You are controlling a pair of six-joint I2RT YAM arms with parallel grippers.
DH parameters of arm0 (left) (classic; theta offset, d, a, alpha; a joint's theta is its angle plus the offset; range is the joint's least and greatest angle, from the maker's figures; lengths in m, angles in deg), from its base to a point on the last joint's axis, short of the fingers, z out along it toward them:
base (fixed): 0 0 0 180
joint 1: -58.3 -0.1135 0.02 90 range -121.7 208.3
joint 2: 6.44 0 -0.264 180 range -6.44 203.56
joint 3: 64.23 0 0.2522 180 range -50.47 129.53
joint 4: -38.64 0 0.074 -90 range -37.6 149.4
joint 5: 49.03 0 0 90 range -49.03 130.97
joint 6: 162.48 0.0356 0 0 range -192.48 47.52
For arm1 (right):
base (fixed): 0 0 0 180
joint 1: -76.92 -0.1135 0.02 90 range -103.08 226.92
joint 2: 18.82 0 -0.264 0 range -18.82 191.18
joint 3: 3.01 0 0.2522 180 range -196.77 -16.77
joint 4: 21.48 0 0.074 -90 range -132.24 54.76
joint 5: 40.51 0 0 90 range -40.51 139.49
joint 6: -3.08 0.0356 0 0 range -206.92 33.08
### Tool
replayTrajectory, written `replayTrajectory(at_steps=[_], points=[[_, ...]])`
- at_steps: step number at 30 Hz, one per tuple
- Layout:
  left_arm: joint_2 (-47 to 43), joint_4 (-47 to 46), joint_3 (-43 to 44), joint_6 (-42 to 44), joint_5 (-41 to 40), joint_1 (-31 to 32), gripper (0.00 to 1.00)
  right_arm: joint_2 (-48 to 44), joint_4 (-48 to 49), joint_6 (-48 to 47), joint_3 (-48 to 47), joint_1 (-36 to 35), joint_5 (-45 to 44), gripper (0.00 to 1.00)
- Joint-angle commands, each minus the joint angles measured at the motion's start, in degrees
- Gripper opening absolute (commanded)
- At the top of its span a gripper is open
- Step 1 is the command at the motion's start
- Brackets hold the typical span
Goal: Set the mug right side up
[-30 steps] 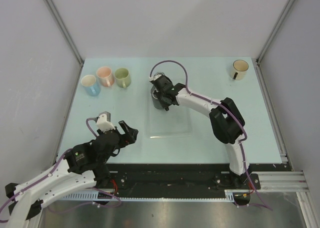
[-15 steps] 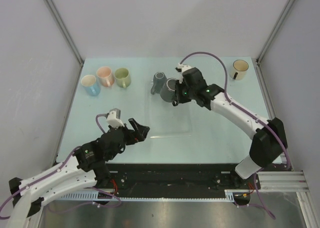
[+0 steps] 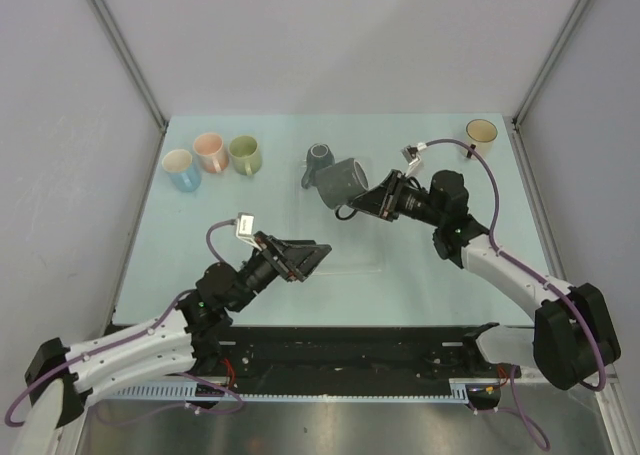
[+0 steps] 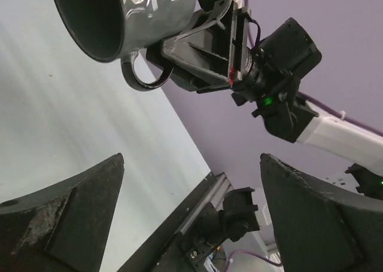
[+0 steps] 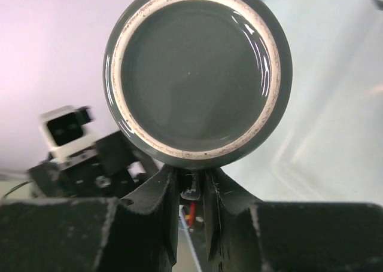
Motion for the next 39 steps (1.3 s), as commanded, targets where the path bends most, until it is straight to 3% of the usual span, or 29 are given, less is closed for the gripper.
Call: replayTrajectory(at_steps=[1, 6, 24, 31, 39], points=[[7.22, -23.36, -2.48, -1.96, 9.29, -1.16, 0.99, -4.22, 36.03, 20.04, 4.29, 0.4, 7.23, 0.0], [11.89, -31.81, -2.4, -3.73, 11.59, -1.86, 0.97, -5.1, 44.0, 24.4, 7.46, -1.88, 6.44, 0.0], [16.28, -27.59, 7.71, -3.03, 16.51, -5.12, 0.98, -8.53, 37.94, 18.42, 7.64, -8.21, 4.59, 0.0], [19.01, -29.01, 9.47, -3.82, 19.24, -5.2, 0.86, -8.26, 38.11, 17.98, 7.55, -9.18, 4.24, 0.0], [19.27, -30.24, 9.38, -4.78, 20.56, -5.73, 0.65, -8.44, 37.5, 17.54, 7.37, -9.36, 4.42, 0.0]])
